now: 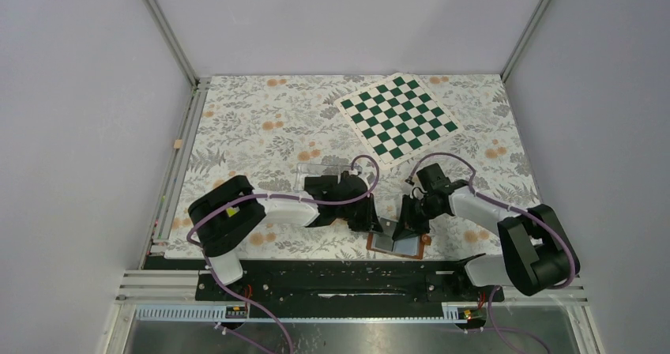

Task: Put the credit cards into the card holder
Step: Turn over the card slot in the card holder.

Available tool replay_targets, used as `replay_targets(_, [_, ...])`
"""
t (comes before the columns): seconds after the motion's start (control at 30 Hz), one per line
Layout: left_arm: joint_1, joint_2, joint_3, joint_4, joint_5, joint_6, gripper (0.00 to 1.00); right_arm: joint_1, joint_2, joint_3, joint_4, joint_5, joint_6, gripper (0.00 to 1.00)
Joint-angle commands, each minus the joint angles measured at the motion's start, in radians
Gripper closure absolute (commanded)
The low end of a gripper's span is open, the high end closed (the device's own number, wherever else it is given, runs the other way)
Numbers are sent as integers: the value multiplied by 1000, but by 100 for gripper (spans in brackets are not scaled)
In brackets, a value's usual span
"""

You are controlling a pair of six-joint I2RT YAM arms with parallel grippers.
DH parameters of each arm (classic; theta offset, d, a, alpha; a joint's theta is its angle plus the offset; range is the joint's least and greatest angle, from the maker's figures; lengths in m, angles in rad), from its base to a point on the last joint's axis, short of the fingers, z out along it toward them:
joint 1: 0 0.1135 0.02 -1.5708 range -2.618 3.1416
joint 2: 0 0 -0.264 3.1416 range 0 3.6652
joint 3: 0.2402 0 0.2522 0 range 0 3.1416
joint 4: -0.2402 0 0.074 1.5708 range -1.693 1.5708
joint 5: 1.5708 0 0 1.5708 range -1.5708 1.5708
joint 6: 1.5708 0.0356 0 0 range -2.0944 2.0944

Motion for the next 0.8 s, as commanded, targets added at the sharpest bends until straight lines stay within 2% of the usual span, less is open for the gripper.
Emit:
replay_targets(0.0, [-29,-23,54,63,33,-2,100,10,-71,31,46,-24,22,87])
replay_targets(0.17, [-27,-78,89,-93,-46,52,100,11,-129,62,4,-12,21,80])
replay_targets(0.4, [-24,-92,238,-459,-121,171,100,10,-163,94,-38,1,12,73])
replay_targets(0.57, [-23,-75,374,-738,-185,257,100,9,-169,88,-38,8,12,69])
replay_targets(0.77, [-30,0,522,-986,-275,308,100,2,-176,80,-41,20,12,68])
